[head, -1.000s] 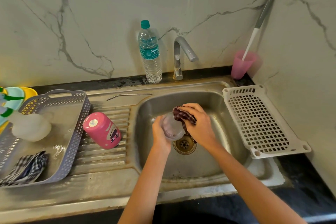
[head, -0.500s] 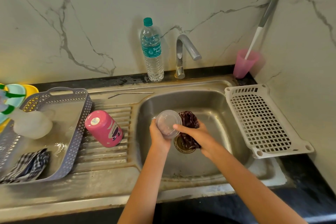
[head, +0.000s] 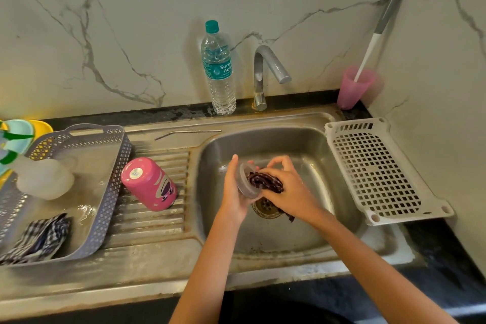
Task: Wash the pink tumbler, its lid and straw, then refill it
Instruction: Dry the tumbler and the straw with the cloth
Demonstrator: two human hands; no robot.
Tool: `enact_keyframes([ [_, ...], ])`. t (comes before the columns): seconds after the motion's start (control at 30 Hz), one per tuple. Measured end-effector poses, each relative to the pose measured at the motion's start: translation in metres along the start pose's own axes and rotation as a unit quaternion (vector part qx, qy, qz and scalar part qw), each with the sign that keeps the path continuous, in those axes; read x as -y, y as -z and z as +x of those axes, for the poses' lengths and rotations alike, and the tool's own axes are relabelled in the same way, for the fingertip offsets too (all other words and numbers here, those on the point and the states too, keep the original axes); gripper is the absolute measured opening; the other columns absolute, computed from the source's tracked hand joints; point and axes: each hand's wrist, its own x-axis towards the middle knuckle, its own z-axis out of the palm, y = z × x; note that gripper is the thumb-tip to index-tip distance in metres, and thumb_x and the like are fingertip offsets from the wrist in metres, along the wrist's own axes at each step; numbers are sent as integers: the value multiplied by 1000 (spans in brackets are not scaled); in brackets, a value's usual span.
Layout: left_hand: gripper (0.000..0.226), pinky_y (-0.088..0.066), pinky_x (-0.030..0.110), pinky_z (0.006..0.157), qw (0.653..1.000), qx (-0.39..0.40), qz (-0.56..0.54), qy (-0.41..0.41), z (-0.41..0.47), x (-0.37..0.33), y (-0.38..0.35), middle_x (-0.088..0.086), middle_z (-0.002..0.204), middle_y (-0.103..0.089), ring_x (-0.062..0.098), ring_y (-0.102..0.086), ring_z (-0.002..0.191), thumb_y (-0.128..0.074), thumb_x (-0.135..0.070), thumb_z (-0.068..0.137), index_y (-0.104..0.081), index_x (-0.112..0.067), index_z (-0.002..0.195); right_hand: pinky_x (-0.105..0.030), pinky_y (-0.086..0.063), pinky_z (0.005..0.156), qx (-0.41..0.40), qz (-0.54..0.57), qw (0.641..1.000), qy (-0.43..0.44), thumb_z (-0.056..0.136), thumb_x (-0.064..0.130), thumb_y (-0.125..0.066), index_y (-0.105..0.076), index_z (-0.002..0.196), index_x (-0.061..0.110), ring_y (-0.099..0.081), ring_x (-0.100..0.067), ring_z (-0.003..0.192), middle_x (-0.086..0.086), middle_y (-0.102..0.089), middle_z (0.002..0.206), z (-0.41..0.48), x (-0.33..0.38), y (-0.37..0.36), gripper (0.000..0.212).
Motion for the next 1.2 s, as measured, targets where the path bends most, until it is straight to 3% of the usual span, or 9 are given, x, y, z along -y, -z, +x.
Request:
enact_keyframes([
  [0.2,53,-52,44,86,997,37,-46,40,-8,-1,-8,13,116,-70,28,-63,111,-56,-52,87,-68,-12,119,-38,-55,77,-31,-319,927,194,58,-2,-83,-72,103,11,-61,-28,93,-3,-66,101,13,-5,2,49],
  [0.37,33,-53,33,72,997,-9,58,-44,-7,-4,-17,5,100,-73,18,-68,88,-61,-38,85,-70,-22,113,-39,-53,78,11,-385,910,150,61,2,-81,-74,94,11,-53,-27,93,-1,-64,102,17,-5,-5,36],
  [0.47,37,-53,29,68,991,-32,106,-80,-6,0,-20,4,110,-73,15,-69,91,-64,-38,82,-71,-22,115,-34,-45,82,97,-276,952,94,78,5,-64,-70,97,15,-44,-19,91,6,-60,107,16,-1,1,23],
  [0.57,29,-53,26,65,985,-32,130,-110,-8,4,-24,2,109,-73,7,-69,84,-57,-28,90,-72,-18,113,-26,-45,78,144,-136,979,40,77,7,-63,-68,84,23,-58,-12,81,9,-67,89,19,2,11,19],
  [0.63,27,-53,32,77,980,-22,150,-131,-8,4,-25,3,107,-74,9,-68,90,-57,-22,90,-73,-18,111,-21,-47,81,164,-60,985,-6,79,12,-69,-66,82,35,-61,-3,84,20,-66,83,21,4,17,23],
  [0.77,27,-54,28,81,962,6,197,-187,-3,0,-16,5,110,-72,18,-64,111,-57,-14,89,-73,-16,110,-19,-49,84,176,112,970,-126,85,12,-70,-72,100,22,-65,-3,94,12,-71,94,21,12,21,19],
  [0.87,30,-51,28,91,949,42,209,-232,-2,-3,-7,11,114,-70,23,-62,114,-57,-14,89,-71,-9,115,-15,-53,69,165,255,925,-229,87,10,-69,-70,97,18,-70,-5,81,4,-74,87,17,18,20,13],
  [1.1,46,-45,40,103,950,94,195,-226,5,-14,2,12,120,-69,27,-59,120,-55,-25,81,-66,-8,122,-37,-49,86,75,566,747,-340,89,11,-64,-60,117,5,-62,-28,97,-17,-63,108,14,20,-3,30],
  [1.2,54,-48,41,95,974,59,92,-196,6,-15,6,14,123,-67,28,-62,115,-59,-32,74,-66,-11,124,-27,-54,63,1,656,674,-341,91,11,-60,-61,109,4,-67,-21,75,-13,-68,92,17,26,-6,19],
])
